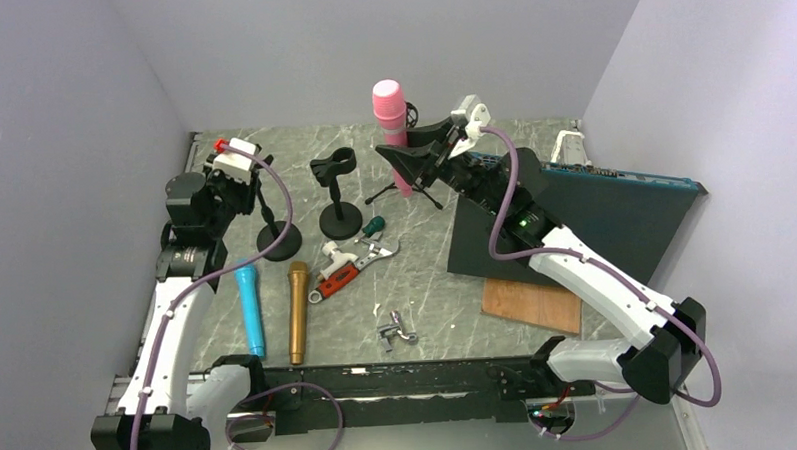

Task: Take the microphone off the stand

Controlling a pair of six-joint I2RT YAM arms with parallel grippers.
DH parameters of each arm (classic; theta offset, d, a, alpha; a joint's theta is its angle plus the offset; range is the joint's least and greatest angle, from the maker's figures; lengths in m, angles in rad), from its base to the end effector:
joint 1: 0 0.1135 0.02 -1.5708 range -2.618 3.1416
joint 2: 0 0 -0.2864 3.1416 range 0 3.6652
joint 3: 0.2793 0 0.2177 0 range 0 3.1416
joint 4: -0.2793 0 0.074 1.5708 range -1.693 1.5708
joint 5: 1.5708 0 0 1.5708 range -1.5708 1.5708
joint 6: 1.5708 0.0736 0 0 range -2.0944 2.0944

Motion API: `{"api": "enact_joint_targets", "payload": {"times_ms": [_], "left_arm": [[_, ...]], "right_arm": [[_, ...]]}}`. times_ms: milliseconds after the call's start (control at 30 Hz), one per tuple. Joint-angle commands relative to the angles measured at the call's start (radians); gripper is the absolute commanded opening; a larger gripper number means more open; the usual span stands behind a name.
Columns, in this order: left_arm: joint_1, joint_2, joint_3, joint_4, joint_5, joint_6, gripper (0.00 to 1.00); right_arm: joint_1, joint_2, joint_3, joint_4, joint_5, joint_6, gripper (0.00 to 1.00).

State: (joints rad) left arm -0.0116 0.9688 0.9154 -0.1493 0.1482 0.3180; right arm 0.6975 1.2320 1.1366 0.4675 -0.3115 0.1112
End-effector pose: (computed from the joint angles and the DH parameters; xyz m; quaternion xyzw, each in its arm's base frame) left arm 0.2136 -0.0133 0.3688 0.1730 0.7547 0.0395 0.6316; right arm 0.1948 0.1927 0.4758 -0.2837 0.4965 0.4014 0.7155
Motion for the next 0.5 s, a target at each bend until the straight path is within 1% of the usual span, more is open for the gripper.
{"api": "enact_joint_targets", "payload": {"times_ms": [0, 167, 333, 467], "left_arm": [[0.009, 0.018, -0.098, -0.117, -0.098, 0.052, 0.03], [0.009, 0.033, -0.101, -0.075, -0.095, 0.035, 0.07], [0.009, 0.081, -0.082, -0.050, -0.059, 0.021, 0.04], [0.009, 0.104, -0.113, -0.063, -0.056, 0.002, 0.03]], "right_arm": [[0.002, -0.028, 0.019, -0.008, 0.013, -0.029, 0.00], [0.002, -0.026, 0.020, -0.022, -0.001, -0.003, 0.00], [0.003, -0.032, 0.005, -0.039, -0.015, 0.005, 0.00], [0.002, -0.047, -0.018, -0.045, -0.013, 0.001, 0.00]]}}
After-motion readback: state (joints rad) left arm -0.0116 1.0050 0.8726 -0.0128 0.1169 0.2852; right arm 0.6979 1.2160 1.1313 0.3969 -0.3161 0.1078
